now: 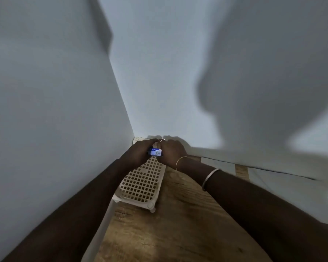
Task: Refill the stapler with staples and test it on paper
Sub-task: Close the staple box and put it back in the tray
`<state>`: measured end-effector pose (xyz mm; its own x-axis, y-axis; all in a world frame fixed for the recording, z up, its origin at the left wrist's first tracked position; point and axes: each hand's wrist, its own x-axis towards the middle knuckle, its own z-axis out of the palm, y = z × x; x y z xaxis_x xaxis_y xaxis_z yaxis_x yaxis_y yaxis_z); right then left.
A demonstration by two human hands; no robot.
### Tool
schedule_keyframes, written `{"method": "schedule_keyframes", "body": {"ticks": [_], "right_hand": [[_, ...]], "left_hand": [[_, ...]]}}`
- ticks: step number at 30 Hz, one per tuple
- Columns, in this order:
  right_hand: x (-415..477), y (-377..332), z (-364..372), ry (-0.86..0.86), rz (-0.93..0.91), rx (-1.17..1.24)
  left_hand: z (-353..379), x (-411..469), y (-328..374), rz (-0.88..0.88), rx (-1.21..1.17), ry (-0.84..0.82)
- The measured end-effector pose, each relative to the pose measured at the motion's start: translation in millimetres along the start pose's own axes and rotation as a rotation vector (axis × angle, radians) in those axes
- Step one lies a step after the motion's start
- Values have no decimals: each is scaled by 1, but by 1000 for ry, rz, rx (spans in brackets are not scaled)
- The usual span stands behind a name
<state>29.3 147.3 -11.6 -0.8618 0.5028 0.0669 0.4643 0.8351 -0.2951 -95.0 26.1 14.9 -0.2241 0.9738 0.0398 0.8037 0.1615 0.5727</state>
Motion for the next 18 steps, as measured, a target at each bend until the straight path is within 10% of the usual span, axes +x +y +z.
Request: {"method": "schedule_keyframes", "body": {"ticks": [18], "right_hand": [[53,-2,39,64,50,4]], "left_hand": [[9,37,-59,-31,49,2]]}}
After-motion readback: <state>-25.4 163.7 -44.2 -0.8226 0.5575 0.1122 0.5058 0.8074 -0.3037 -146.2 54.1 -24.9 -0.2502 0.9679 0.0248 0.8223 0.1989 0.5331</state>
